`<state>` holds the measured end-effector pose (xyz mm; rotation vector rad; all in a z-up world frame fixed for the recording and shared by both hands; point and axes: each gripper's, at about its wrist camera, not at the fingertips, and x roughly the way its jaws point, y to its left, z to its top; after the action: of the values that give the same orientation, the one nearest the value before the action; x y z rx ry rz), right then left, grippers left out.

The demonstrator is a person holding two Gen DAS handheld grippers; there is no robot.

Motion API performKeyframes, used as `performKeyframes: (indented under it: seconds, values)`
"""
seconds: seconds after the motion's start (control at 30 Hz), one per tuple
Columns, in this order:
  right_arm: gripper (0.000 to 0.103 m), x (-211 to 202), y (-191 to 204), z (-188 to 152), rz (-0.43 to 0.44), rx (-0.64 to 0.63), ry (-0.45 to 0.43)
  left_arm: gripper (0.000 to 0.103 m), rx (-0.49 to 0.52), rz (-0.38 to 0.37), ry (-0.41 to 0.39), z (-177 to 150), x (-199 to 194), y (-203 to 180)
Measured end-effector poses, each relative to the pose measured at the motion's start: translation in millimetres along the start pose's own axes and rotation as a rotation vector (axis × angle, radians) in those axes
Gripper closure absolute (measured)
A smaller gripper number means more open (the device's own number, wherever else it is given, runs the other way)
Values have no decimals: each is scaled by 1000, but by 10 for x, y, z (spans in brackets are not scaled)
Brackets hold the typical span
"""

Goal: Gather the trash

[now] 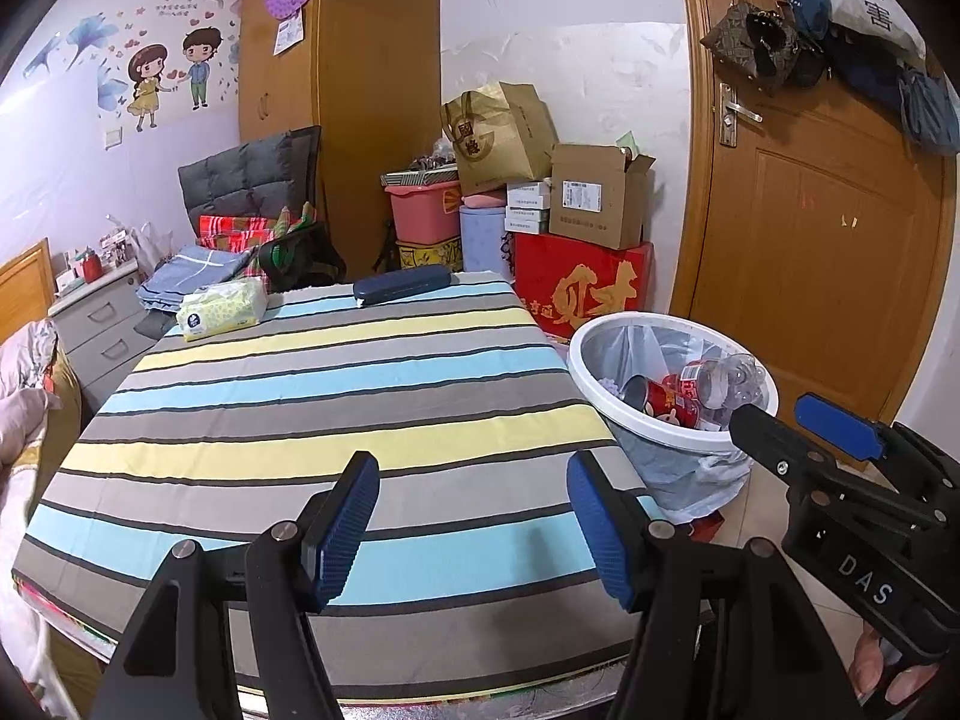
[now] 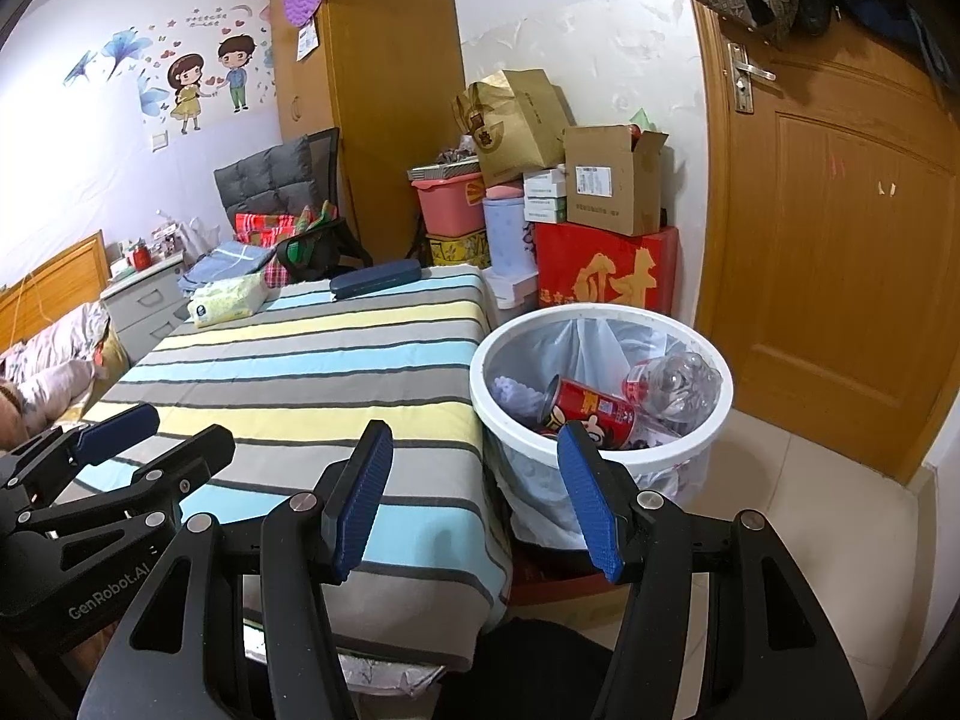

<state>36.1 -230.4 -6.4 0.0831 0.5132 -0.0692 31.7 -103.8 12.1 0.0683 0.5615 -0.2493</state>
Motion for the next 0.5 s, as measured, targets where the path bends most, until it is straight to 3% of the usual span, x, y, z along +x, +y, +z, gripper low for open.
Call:
performKeyframes:
  seconds: [0.5]
  values:
    - [44, -21, -9, 35, -5, -3, -9, 38, 1, -2, -6, 6, -28, -4]
